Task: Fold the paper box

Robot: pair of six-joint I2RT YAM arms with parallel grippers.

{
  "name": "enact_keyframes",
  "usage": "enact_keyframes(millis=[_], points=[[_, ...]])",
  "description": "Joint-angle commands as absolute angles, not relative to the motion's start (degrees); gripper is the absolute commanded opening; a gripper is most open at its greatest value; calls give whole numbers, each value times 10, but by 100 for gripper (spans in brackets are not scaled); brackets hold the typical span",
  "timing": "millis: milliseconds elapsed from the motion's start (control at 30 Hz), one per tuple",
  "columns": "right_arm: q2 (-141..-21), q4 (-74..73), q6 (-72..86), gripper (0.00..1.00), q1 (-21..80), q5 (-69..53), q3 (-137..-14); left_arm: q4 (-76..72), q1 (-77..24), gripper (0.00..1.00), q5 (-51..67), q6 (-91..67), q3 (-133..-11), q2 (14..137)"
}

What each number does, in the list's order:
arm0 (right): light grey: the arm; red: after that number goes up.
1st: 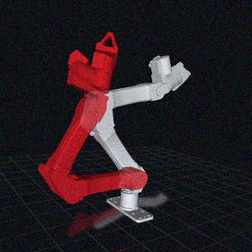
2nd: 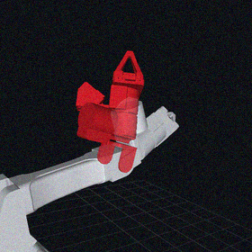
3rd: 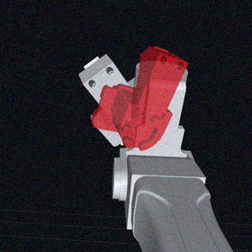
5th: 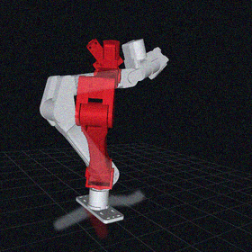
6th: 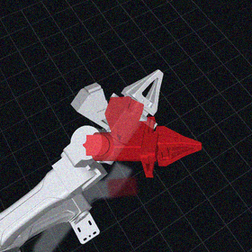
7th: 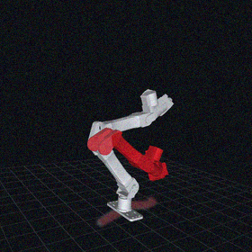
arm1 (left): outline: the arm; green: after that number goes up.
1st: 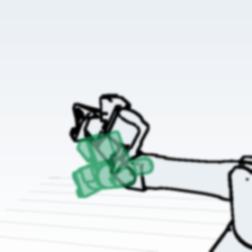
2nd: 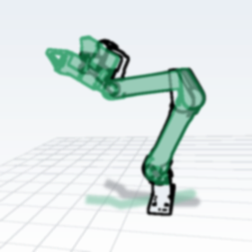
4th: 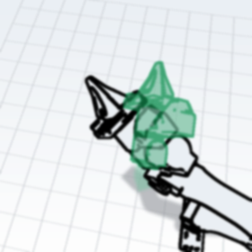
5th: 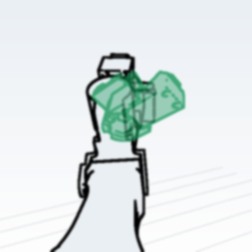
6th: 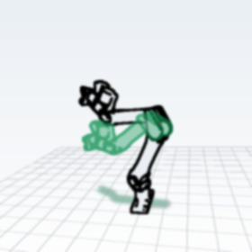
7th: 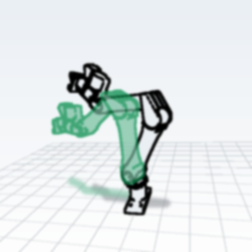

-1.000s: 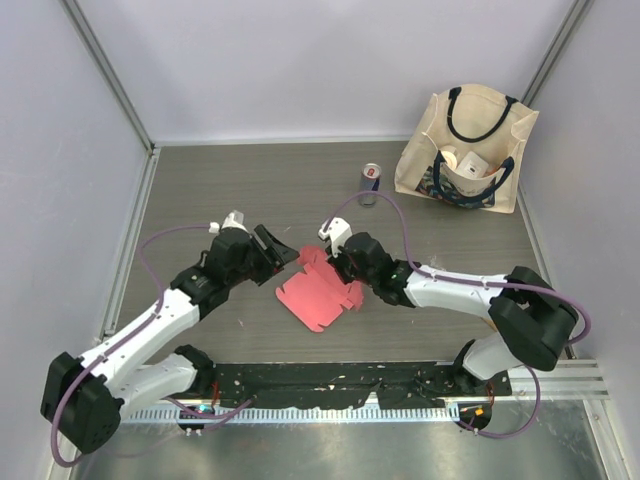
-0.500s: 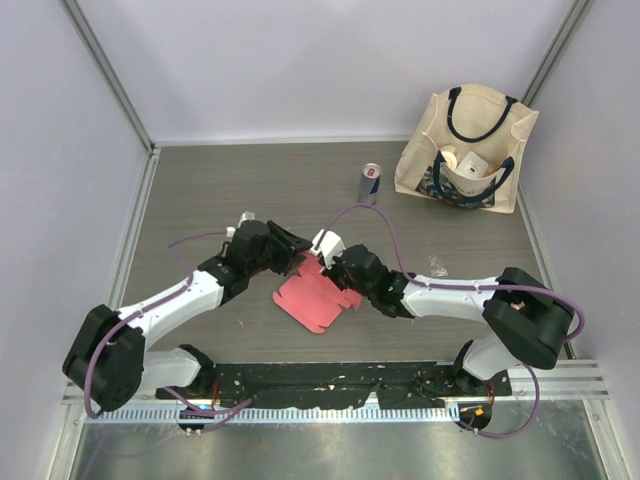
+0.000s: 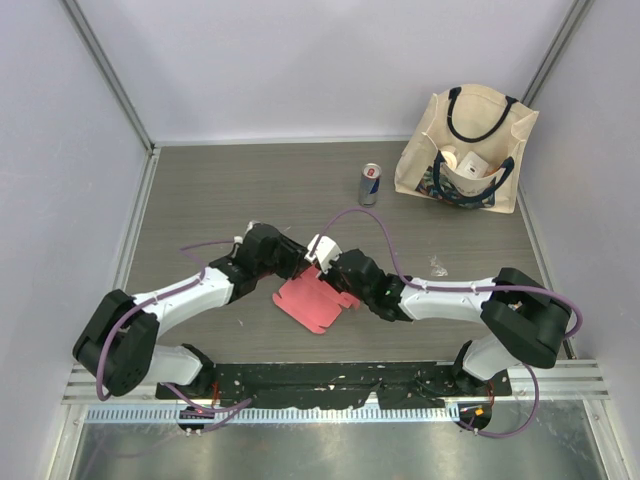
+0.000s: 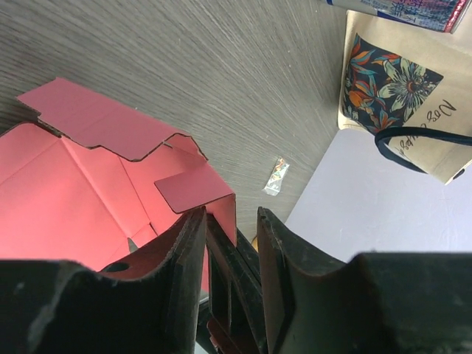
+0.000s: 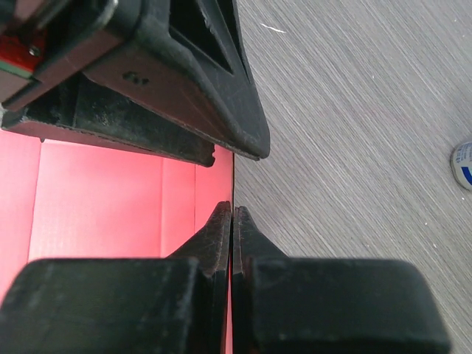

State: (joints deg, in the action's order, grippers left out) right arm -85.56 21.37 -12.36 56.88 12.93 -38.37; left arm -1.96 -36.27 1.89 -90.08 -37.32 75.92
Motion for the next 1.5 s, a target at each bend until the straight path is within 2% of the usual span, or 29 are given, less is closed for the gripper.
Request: enact_keyframes(millis=[0, 133, 267, 567, 733, 900, 1033, 1133, 1233, 1267, 1367, 1467], points=[[-865, 224, -135, 2, 581, 152, -396, -34, -370, 37, 4, -914, -394, 764], [-864, 225, -144, 2, 590, 167, -398, -30, -377, 33, -20, -910, -389, 758], [-868, 227, -150, 4, 594, 181, -402, -30, -377, 24, -29, -908, -381, 756], [-866, 230, -156, 6, 599, 189, -399, -33, -377, 14, -34, -902, -368, 752], [-867, 230, -160, 7, 601, 190, -400, -37, -377, 22, -23, -896, -367, 755], [-866, 231, -160, 6, 603, 190, -401, -33, -378, 22, -26, -896, -367, 755], [-863, 231, -162, 7, 605, 189, -402, -40, -379, 18, -25, -896, -366, 761], [-859, 230, -159, 9, 606, 191, -402, -47, -379, 10, -25, -892, -364, 761], [-852, 226, -149, 13, 606, 199, -402, -53, -379, 3, -31, -890, -359, 757], [-848, 218, -139, 23, 606, 218, -407, -59, -379, 1, -33, -889, -353, 754], [-835, 155, -72, 40, 606, 250, -441, -80, -379, 0, -41, -897, -338, 748], [-818, 24, 49, 51, 606, 295, -503, -84, -379, 0, -52, -905, -330, 738]])
